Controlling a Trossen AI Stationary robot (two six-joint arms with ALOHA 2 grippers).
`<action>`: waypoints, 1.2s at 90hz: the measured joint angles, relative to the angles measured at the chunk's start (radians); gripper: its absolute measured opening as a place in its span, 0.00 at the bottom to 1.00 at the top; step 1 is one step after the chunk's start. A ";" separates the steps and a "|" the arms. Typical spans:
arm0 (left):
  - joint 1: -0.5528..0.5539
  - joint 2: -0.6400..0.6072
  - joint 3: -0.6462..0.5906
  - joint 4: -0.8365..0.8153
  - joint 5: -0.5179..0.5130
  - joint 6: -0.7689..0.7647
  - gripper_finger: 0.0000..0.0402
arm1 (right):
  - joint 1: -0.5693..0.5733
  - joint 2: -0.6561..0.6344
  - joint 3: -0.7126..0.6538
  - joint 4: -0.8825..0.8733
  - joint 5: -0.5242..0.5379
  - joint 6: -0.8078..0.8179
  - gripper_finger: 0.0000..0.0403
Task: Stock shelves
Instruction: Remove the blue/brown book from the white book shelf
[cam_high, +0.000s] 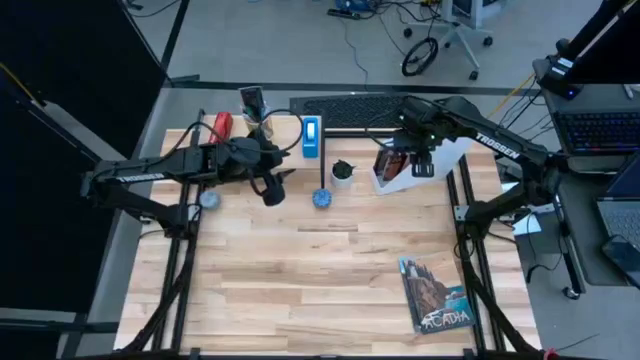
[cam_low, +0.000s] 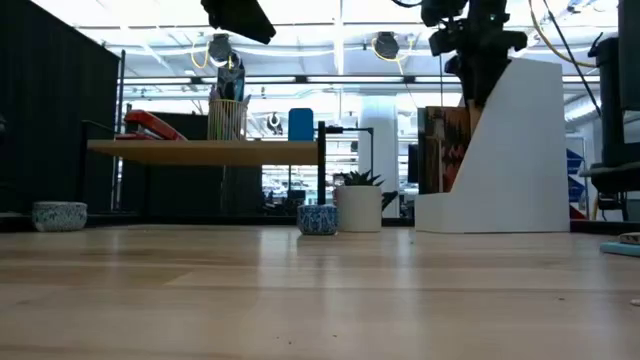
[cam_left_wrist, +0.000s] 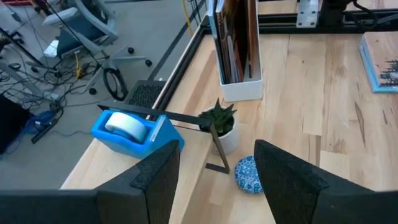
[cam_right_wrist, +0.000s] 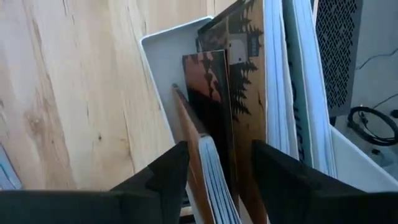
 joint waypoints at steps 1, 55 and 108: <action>0.000 0.000 0.000 0.000 0.000 0.000 0.48 | 0.000 0.000 0.000 0.000 -0.003 0.002 0.39; 0.000 0.000 0.000 0.000 0.000 0.000 0.48 | 0.000 0.000 0.000 -0.011 -0.041 0.008 0.02; 0.000 0.000 0.000 0.000 0.000 -0.004 0.48 | 0.000 0.075 0.000 -0.032 -0.034 0.041 0.16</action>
